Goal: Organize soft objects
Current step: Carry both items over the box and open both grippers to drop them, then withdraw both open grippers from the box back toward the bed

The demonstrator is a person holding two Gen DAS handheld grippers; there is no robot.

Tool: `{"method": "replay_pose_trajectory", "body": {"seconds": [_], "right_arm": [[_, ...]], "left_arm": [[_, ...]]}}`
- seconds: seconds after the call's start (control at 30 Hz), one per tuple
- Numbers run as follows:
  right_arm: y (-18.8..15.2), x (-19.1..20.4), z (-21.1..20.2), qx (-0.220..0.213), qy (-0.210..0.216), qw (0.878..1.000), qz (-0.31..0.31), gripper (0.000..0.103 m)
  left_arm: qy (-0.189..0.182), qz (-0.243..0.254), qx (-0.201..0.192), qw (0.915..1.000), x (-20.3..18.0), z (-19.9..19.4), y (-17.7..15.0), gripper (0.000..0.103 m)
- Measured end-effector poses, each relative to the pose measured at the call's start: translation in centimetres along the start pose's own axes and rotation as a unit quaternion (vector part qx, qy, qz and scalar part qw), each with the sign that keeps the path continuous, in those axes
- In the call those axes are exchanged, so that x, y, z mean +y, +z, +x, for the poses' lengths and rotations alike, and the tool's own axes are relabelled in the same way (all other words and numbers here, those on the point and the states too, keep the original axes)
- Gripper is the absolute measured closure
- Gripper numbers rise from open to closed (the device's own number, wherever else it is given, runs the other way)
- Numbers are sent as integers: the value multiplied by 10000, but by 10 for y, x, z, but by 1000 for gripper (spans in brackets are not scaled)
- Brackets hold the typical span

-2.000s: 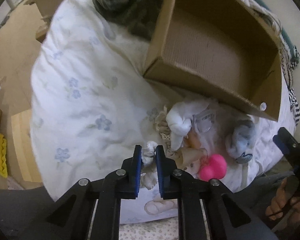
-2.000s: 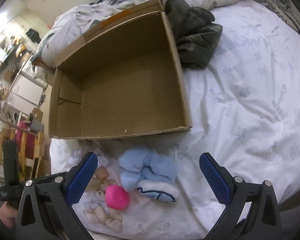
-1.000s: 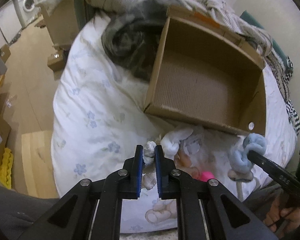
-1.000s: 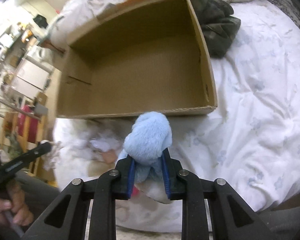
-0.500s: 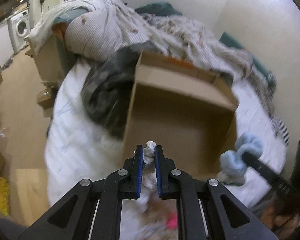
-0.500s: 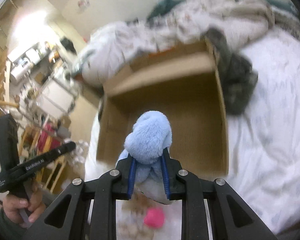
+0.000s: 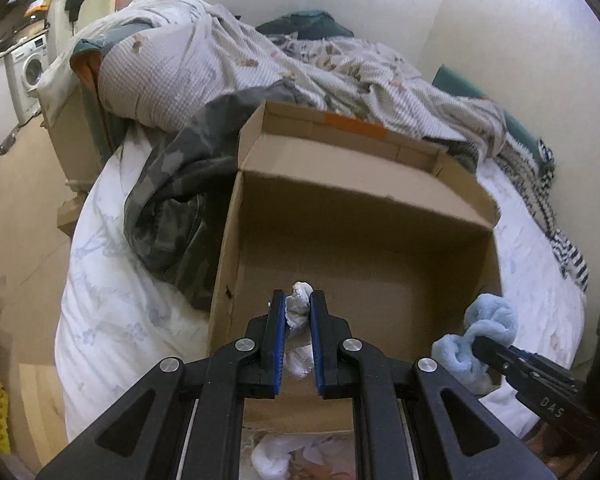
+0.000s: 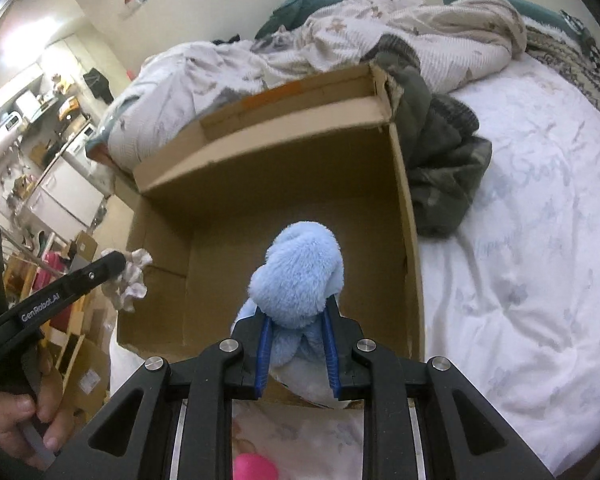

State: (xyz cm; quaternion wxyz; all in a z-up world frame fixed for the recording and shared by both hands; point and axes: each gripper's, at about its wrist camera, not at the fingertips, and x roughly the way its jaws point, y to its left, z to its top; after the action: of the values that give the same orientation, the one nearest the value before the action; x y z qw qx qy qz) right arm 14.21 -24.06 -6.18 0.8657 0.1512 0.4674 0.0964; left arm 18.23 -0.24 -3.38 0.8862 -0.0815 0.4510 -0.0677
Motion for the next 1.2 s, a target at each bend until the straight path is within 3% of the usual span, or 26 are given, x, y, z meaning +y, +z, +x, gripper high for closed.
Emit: {"method": "replay_pose_trajectory", "body": {"seconds": [0.23, 0.5, 0.77, 0.93, 0.97, 1.0, 1.07, 1.13, 1.2], "right_arm": [[-5, -3, 9, 222, -93, 9997, 65, 79], [-7, -4, 8, 262, -113, 9995, 102, 79], [-9, -3, 11, 341, -133, 9993, 75, 79], [-11, -1, 12, 368, -102, 9993, 22, 79], [-11, 1, 12, 356, -124, 9993, -26, 78], [-11, 2, 11, 354, -103, 9993, -50, 77], [-10, 2, 12, 358, -37, 9994, -18, 67], [-10, 1, 11, 341, -49, 9994, 46, 27], [-10, 1, 7, 207, -81, 9997, 90, 26]], "left_arm": [[72, -33, 275, 9996, 4, 8, -14, 92], [117, 33, 326, 9994, 4, 10, -19, 92], [-85, 234, 261, 9993, -7, 7, -23, 92], [24, 443, 317, 9985, -14, 9, -25, 81], [76, 517, 341, 9981, -16, 9, -26, 72], [90, 537, 357, 9979, -17, 10, -26, 64], [78, 527, 313, 9981, -17, 7, -26, 31], [86, 511, 206, 9984, -16, 3, -26, 29], [104, 540, 238, 9982, -16, 4, -25, 29]]}}
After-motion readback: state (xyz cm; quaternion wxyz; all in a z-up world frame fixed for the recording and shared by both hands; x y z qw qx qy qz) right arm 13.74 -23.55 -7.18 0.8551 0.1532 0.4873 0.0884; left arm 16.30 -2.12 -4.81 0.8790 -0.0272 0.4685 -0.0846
